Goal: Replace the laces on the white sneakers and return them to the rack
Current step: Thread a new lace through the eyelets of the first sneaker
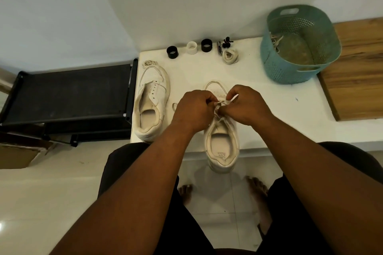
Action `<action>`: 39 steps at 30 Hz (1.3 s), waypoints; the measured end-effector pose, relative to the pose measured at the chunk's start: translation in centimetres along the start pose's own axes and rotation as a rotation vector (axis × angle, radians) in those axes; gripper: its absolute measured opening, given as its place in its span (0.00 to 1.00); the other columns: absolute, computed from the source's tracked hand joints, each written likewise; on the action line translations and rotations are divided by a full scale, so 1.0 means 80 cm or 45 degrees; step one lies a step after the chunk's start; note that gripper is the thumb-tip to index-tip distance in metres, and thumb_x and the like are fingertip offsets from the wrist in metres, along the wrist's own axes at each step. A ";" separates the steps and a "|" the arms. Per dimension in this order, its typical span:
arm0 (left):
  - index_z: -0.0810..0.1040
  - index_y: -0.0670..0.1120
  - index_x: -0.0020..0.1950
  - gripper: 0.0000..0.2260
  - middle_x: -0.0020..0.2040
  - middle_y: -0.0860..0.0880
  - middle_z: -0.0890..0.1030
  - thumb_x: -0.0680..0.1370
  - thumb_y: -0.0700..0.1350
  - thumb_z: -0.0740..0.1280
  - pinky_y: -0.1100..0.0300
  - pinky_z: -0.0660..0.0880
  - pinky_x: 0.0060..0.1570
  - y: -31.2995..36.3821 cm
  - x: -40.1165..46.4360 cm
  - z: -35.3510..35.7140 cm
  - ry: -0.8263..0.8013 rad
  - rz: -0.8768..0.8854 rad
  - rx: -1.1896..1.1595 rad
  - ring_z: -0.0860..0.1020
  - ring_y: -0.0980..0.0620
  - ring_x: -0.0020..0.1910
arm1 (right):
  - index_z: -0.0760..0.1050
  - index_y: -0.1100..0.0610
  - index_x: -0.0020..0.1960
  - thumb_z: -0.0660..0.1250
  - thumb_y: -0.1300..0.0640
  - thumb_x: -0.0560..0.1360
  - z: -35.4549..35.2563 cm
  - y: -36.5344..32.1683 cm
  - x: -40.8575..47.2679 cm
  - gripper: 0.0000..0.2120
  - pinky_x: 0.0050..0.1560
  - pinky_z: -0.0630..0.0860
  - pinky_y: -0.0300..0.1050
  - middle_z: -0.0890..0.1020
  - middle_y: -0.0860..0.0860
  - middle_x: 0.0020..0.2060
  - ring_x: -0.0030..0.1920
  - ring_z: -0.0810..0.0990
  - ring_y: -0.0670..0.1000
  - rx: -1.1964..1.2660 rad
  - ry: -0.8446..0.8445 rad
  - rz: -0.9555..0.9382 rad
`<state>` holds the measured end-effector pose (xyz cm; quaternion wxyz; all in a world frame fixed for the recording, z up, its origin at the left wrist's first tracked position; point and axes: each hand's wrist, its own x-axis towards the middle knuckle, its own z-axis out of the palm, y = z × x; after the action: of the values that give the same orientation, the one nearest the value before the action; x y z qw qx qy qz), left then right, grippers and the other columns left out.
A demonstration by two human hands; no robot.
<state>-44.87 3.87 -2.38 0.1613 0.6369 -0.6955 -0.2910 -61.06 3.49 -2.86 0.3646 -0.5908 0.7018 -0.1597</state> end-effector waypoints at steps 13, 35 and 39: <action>0.86 0.49 0.50 0.08 0.45 0.48 0.84 0.75 0.48 0.69 0.55 0.77 0.42 0.021 0.003 0.003 -0.006 0.055 0.497 0.80 0.46 0.45 | 0.80 0.53 0.42 0.74 0.62 0.60 -0.001 0.002 0.005 0.11 0.44 0.85 0.58 0.84 0.53 0.40 0.38 0.85 0.55 0.374 0.044 0.214; 0.85 0.48 0.50 0.08 0.45 0.48 0.83 0.76 0.48 0.67 0.56 0.73 0.40 0.015 -0.001 0.019 -0.009 0.043 0.505 0.80 0.45 0.47 | 0.82 0.52 0.38 0.71 0.55 0.57 -0.001 -0.002 -0.005 0.09 0.48 0.84 0.58 0.85 0.49 0.35 0.40 0.85 0.55 0.363 0.020 0.086; 0.86 0.50 0.49 0.08 0.46 0.49 0.85 0.78 0.46 0.67 0.55 0.76 0.44 0.012 0.000 0.018 -0.020 -0.004 0.349 0.81 0.46 0.48 | 0.84 0.53 0.38 0.69 0.62 0.70 -0.002 0.008 0.003 0.07 0.50 0.84 0.61 0.86 0.52 0.35 0.40 0.86 0.55 0.465 0.021 0.181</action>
<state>-46.45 4.19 -2.90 0.0670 0.6519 -0.7288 -0.1985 -61.61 3.40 -3.26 0.4705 -0.4624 0.7040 -0.2631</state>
